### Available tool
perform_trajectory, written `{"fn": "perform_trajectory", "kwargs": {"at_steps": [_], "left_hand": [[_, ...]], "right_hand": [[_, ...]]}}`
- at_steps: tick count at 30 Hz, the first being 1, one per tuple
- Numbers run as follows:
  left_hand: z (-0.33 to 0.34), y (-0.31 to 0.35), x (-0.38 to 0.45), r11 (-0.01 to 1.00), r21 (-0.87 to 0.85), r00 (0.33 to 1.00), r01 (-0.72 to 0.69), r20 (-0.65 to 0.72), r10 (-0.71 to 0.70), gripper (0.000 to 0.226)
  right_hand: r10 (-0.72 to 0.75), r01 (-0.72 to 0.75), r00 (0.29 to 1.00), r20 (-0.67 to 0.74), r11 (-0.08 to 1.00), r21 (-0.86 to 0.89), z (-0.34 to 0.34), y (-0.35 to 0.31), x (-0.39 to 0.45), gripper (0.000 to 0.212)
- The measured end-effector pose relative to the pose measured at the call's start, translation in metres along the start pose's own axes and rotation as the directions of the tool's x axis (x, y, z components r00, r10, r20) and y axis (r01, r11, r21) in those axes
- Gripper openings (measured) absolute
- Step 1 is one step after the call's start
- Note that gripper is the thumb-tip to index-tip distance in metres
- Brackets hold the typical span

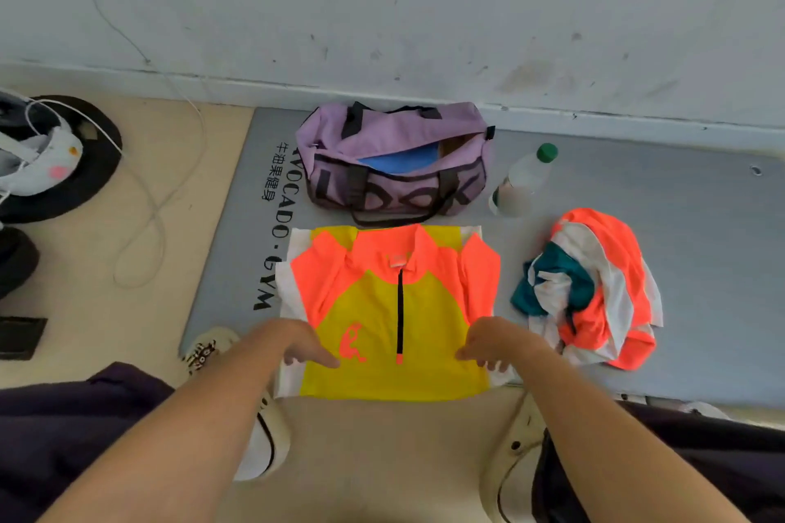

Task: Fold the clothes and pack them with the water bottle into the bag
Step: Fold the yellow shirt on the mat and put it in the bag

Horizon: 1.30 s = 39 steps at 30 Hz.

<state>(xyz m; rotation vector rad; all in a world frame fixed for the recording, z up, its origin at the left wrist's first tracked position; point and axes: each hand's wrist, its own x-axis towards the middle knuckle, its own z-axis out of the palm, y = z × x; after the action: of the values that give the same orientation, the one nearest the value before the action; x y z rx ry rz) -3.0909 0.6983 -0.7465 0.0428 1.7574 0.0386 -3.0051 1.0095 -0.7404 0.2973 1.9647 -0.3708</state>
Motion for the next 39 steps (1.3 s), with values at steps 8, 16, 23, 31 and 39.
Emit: {"fn": "perform_trajectory", "kwargs": {"at_steps": [8,16,23,31,39], "left_hand": [[-0.056,0.046,0.06,0.879,-0.262,0.752,-0.399,-0.642,0.15,0.029],[-0.144,0.106,0.098,0.035,-0.901,0.902,-0.432,-0.431,0.03,0.067],[-0.183,0.104,0.127,0.182,-0.769,0.787,-0.613,-0.615,0.049,0.055],[-0.116,0.049,0.134,0.805,-0.282,0.566,-0.522,-0.82,0.08,0.024],[-0.118,0.022,0.137,0.941,-0.077,0.506,-0.331,-0.856,0.108,0.056]], "right_hand": [[0.003,0.185,0.887,-0.462,0.914,0.361,-0.036,-0.024,0.078,0.035],[-0.054,0.306,0.948,-0.314,-0.117,0.945,-0.126,-0.069,0.138,0.061],[-0.023,0.369,0.928,-0.371,-0.061,0.928,-0.167,-0.073,0.169,0.052],[0.063,0.296,0.783,-0.618,0.837,0.46,-0.109,-0.034,0.17,0.023],[-0.015,0.169,0.656,-0.754,0.977,0.127,-0.095,-0.029,0.169,0.053]]}}
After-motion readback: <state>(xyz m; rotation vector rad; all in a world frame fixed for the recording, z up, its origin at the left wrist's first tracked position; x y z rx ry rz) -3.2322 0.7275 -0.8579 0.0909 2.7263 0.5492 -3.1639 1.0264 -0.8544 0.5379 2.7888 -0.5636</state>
